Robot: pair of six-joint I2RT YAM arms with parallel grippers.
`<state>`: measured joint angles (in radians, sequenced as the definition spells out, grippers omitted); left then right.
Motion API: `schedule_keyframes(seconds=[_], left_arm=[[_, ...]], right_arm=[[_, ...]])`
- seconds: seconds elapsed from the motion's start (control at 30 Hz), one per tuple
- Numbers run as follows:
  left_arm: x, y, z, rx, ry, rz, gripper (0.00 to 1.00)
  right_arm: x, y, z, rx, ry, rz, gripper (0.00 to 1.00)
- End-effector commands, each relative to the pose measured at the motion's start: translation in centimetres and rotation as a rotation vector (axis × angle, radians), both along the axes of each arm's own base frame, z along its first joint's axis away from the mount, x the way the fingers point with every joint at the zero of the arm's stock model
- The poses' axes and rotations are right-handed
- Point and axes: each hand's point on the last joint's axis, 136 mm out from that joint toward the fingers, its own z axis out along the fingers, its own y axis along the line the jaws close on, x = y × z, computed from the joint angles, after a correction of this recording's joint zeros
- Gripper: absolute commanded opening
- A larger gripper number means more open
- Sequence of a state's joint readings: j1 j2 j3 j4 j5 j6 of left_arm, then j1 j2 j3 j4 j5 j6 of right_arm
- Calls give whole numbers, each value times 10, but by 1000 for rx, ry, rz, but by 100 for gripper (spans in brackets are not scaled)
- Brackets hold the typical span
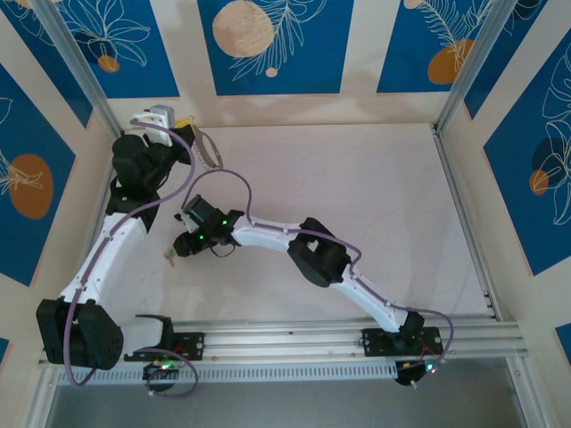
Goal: Put the keys on the keyring
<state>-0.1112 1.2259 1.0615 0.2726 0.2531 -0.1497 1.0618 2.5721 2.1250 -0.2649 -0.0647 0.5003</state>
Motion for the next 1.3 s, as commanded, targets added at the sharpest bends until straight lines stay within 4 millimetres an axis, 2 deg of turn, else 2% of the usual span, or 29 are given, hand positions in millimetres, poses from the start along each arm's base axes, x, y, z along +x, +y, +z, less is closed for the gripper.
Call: schedule_keyframes(seconds=[0.0, 0.4, 0.6, 0.87, 1.07, 1.27], left_arm=[[-3, 2, 21, -18, -66, -11, 0], [-2, 2, 18, -14, -60, -12, 0], [-1, 2, 17, -13, -55, -11, 0], [0, 1, 15, -13, -51, -16, 0], [0, -1, 15, -16, -49, -25, 0], [-1, -2, 14, -20, -46, -35, 0]], right_arm=[[3, -7, -19, -89, -55, -15, 40], [-2, 5, -17, -37, -40, 32, 40], [-5, 10, -14, -8, -28, 52, 31], [-4, 8, -10, -2, -22, 50, 12], [4, 0, 4, 30, -27, 17, 1], [15, -17, 19, 67, -34, -20, 0]])
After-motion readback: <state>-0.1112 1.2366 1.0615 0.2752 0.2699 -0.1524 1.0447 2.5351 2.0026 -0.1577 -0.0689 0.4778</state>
